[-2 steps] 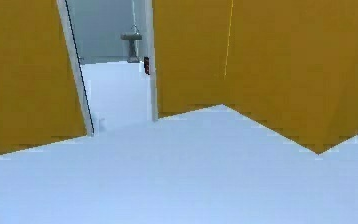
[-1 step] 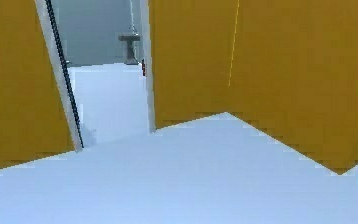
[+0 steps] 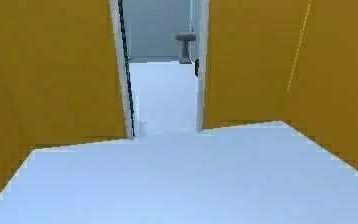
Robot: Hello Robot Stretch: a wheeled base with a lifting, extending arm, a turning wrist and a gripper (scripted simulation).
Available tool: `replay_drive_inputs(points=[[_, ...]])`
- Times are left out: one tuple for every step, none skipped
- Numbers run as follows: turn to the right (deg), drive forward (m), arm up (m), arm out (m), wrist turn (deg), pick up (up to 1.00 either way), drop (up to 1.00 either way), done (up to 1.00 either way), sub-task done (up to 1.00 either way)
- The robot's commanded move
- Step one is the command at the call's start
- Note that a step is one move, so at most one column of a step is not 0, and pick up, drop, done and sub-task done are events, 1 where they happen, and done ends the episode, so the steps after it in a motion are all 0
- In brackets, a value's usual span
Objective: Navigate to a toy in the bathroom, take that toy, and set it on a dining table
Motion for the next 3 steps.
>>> replay_drive_inputs(points=[[0.0, 1.0, 0.0, 0.0, 0.0, 0.0, 0.0, 0.0, 0.0], [-3.0, 0.0, 0.0, 0.0, 0.0, 0.0, 0.0, 0.0, 0.0], [0.0, 1.0, 0.0, 0.0, 0.0, 0.0, 0.0, 0.0, 0.0]])
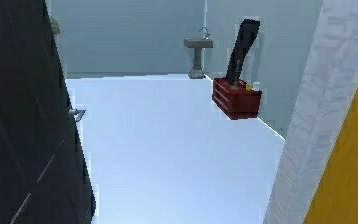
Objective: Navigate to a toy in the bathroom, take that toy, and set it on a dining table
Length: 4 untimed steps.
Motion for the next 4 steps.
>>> replay_drive_inputs(points=[[0.0, 0.65, 0.0, 0.0, 0.0, 0.0, 0.0, 0.0, 0.0], [-36.0, 0.0, 0.0, 0.0, 0.0, 0.0, 0.0, 0.0, 0.0], [0.0, 0.05, 0.0, 0.0, 0.0, 0.0, 0.0, 0.0, 0.0], [45.0, 0.0, 0.0, 0.0, 0.0, 0.0, 0.0, 0.0, 0.0]])
